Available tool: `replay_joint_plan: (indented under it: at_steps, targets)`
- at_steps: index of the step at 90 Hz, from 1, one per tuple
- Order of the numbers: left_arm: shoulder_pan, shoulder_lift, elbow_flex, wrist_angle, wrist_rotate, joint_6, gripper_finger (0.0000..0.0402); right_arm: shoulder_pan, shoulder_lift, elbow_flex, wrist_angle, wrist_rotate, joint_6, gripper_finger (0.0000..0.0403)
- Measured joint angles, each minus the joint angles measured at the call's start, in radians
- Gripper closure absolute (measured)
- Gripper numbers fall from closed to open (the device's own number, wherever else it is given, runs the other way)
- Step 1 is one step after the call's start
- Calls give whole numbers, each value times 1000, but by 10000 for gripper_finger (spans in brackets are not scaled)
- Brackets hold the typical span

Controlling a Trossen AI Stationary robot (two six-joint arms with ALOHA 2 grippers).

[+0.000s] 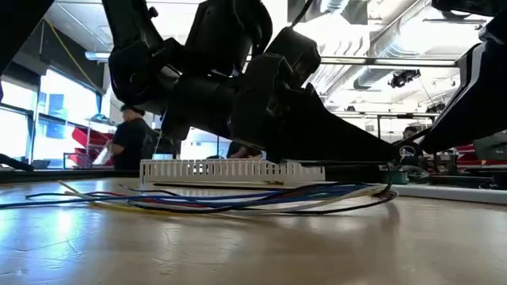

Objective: Ziptie cables
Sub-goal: Wrap the wire cables with the black zip tie

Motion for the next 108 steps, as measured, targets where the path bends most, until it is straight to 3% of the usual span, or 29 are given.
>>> replay_joint_plan:
  at_steps: [32,48,82,108]
  targets:
    - [0,72,71,15,60,-49,348,0,0,0,1,4,0,403]
    - [1,67,62,13,74,-57,357,4,0,0,1,-2,0,403]
    - [7,67,39,75,126,-98,355,11,0,0,1,-9,8,403]
    - [15,67,39,102,133,-144,303,11,0,0,10,-10,8,403]
